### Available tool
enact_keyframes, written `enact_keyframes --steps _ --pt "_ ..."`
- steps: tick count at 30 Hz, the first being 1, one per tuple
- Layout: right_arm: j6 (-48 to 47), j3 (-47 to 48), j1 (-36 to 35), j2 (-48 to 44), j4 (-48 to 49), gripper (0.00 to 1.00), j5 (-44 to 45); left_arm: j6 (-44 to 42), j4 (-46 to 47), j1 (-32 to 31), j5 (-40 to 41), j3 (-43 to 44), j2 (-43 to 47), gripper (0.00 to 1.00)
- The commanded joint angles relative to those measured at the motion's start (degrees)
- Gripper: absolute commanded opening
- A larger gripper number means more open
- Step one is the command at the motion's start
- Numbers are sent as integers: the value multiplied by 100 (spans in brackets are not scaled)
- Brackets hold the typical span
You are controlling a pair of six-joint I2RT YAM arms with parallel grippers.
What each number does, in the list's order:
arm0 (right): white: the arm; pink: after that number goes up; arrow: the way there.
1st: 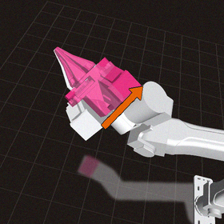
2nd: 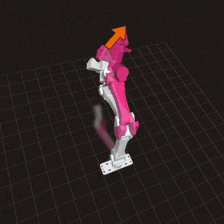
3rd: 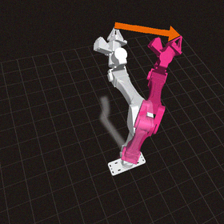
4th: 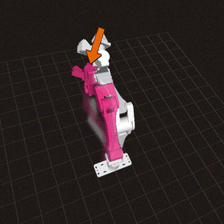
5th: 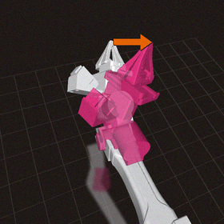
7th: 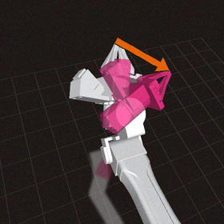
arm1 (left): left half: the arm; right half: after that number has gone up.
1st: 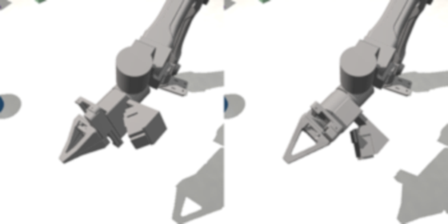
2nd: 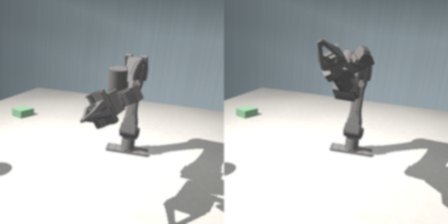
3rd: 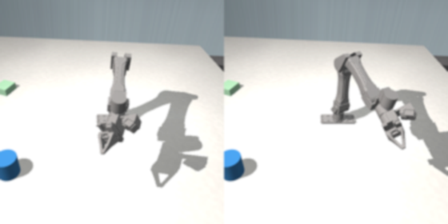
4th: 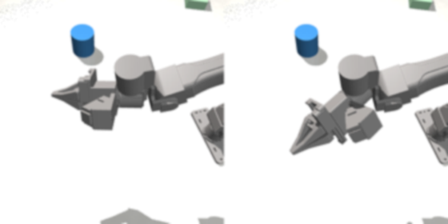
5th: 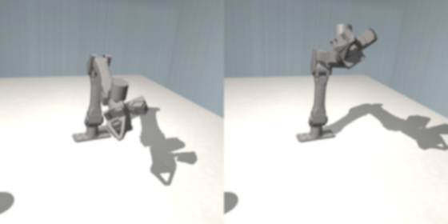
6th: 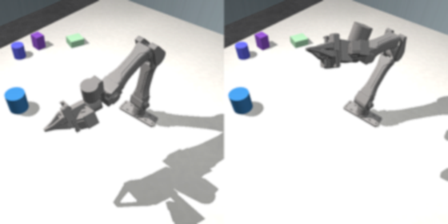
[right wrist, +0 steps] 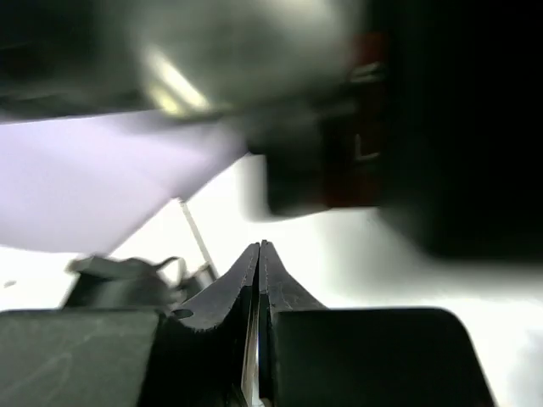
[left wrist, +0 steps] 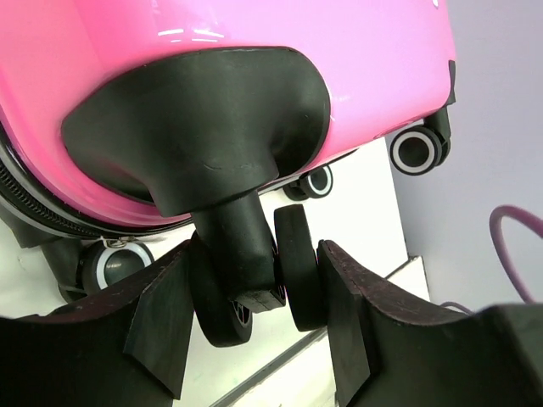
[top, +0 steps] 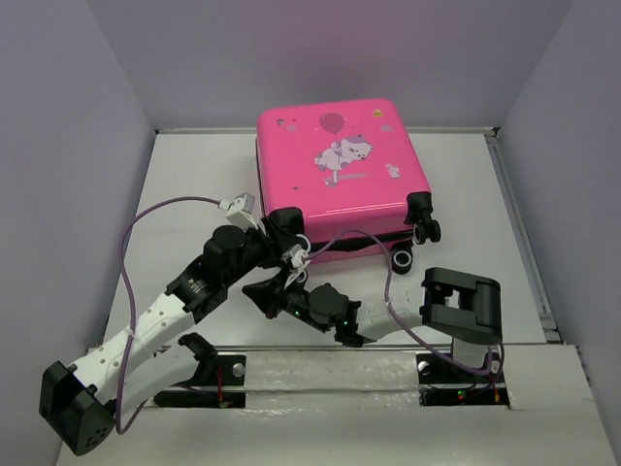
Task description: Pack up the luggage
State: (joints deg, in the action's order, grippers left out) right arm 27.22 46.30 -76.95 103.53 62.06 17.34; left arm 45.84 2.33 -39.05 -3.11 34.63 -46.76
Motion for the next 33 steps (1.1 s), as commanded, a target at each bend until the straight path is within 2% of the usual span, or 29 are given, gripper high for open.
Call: enact_keyframes --steps 1,2,4,5,6,7,8,9,10,11,14,18,23,29,33 --pt "64 -173 -233 46 473 7 -312 73 2281 -209 -752 607 273 6" --pt "73 -488 -233 -173 508 7 -6 82 2298 -209 -743 597 273 6" --pt "73 -832 -233 -498 395 15 268 56 2281 -209 -665 536 255 6" --pt "12 -990 -233 -683 264 20 391 30 2272 -217 -638 510 255 6" --pt "-15 -1288 -233 -1102 -51 31 636 -57 2246 -209 -612 492 273 6" --pt "11 -1412 -233 -1341 -306 38 795 -110 2089 -209 -481 466 290 11" --pt "29 -1492 -233 -1587 -605 45 1067 -172 1974 -209 -384 457 343 30" --pt "46 -1501 -233 -2094 -1469 54 1209 -277 1756 -209 -200 431 395 42" --pt "168 -1449 -233 -2361 -2000 57 1480 -365 1640 -209 -120 430 440 53" --pt "222 -1379 -163 -2589 -2980 67 1543 -444 1526 -200 -23 430 527 71" --pt "459 -853 91 -3363 -4513 79 1571 -603 1043 -191 293 448 685 90" --pt "302 -457 556 -3523 -5028 90 1167 -594 1007 -191 478 360 792 97" --pt "90 122 979 -3121 -5002 98 718 -577 1024 -191 417 369 686 99" --pt "213 563 1436 -2549 -4713 99 -10 -533 1112 -182 391 290 686 99" --pt "327 661 1437 -2285 -4380 99 -354 -568 1025 -191 496 237 809 99"
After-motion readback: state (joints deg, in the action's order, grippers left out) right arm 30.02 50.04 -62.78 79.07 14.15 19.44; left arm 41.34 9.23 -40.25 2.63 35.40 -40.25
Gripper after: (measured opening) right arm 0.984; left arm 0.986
